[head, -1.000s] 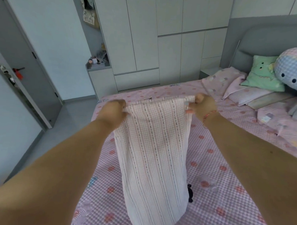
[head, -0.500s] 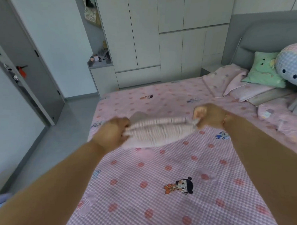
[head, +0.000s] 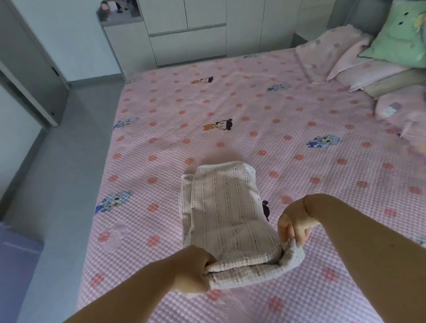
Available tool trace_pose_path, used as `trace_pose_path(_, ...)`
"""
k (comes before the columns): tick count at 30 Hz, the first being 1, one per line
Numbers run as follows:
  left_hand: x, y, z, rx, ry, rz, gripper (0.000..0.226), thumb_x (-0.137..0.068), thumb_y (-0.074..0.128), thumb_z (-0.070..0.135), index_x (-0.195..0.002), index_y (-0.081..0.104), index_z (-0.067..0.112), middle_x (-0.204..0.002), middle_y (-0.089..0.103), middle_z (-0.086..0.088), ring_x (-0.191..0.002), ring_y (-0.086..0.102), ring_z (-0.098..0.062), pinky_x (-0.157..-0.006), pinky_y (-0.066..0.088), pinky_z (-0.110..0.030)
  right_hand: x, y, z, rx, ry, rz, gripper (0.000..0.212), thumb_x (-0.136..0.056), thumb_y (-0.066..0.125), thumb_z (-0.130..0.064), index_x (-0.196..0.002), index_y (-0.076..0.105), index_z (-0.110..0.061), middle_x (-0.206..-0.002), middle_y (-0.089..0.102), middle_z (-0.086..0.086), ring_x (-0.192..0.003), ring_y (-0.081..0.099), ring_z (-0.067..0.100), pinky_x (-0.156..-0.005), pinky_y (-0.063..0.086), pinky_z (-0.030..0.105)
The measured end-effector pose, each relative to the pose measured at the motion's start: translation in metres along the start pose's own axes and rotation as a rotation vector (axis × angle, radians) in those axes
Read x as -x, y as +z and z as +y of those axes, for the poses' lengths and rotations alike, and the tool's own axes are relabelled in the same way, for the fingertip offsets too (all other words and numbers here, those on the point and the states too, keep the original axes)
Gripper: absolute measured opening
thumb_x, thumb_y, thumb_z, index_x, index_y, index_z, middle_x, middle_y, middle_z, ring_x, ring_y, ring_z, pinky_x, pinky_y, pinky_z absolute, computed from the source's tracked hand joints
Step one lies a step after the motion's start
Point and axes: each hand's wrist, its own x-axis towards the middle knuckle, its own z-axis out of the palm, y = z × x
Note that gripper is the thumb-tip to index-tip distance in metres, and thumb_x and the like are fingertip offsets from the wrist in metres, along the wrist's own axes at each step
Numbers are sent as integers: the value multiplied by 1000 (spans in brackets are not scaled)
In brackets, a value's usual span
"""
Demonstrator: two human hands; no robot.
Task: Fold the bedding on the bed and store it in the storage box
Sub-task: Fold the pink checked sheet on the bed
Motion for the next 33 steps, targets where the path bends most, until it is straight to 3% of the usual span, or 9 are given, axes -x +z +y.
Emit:
trace_pose_path(6, -21, 22, 4, 237, 37, -130, 6, -75, 69, 19, -80, 66, 19, -70, 58, 8, -68, 57, -8, -60, 44, -22, -41, -9, -5, -391, -161, 57, 25, -102, 40, -26, -119, 59, -24, -118, 63, -4, -113, 58, 11, -102, 42, 31)
trace_pose_path(9, -31, -13, -5, 369, 24, -108, 16, -77, 73, 18, -67, 60, 20, -62, 53, 9, -59, 51, -7, -55, 39, -21, -56, -18, 6, -694, -233, 34, 50, -101, 29, -48, -123, 59, -15, -118, 67, 3, -114, 61, 19, -108, 38, 41)
trace_pose_path(13, -69, -104, -33, 529, -35, 153, 19, -82, 73, 14, -89, 66, -2, -71, 63, -9, -61, 57, -12, -61, 49, -27, -59, -47, 47, -1158, -321, 188, 77, -90, 21, -67, -116, 64, -9, -118, 66, 11, -113, 58, 29, -102, 40, 46)
trace_pose_path(16, -115, -159, -56, 750, -126, 506, 13, -81, 75, 19, -92, 71, 13, -89, 69, -9, -88, 63, -23, -78, 47, -32, -75, -57, 62, -1428, -377, 278, 82, -78, 28, -77, -125, 54, -15, -127, 59, 6, -121, 50, 25, -108, 32, 48)
trace_pose_path(20, -171, -151, -87, 1016, -333, 639, 66, -79, 78, 29, -135, 45, 17, -121, 59, -13, -107, 57, -26, -87, 45, -37, -119, -61, 39, -1264, -287, 542, 60, -91, 51, -46, -142, 39, -18, -145, 44, 3, -137, 36, 24, -112, 25, 43)
trace_pose_path(22, -187, -117, -99, 949, -402, 602, 73, -75, 82, 33, -135, 44, 16, -119, 59, -9, -105, 57, -24, -84, 44, -34, -144, -61, 30, -1173, -193, 623, 55, -90, 61, -30, -138, 44, -10, -139, 50, 7, -133, 42, 26, -101, 34, 36)
trace_pose_path(25, -207, -65, -112, 1008, -461, 490, 85, -51, 88, 59, -116, 55, 16, -110, 65, -2, -98, 62, -20, -89, 50, -36, -183, -53, 27, -958, 24, 603, 62, -87, 64, -38, -136, 46, -5, -134, 53, 12, -124, 50, 30, -101, 41, 35)
trace_pose_path(29, -224, -37, -112, 921, -548, 480, 51, -69, 84, 41, -104, 60, 13, -98, 68, -3, -93, 63, -22, -86, 50, -32, -201, -55, 23, -963, -11, 797, 41, -88, 66, -25, -122, 56, -5, -108, 62, 11, -94, 58, 23, -78, 46, 28)
trace_pose_path(33, -213, -42, -95, 704, -530, 1025, 33, -88, 65, 42, -94, 56, 11, -79, 63, -4, -75, 63, -28, -61, 49, -34, -184, -65, 15, -1086, -224, 1039, 26, -88, 64, -27, -94, 57, -3, -74, 52, 5, -64, 46, 15, -57, 40, 26)
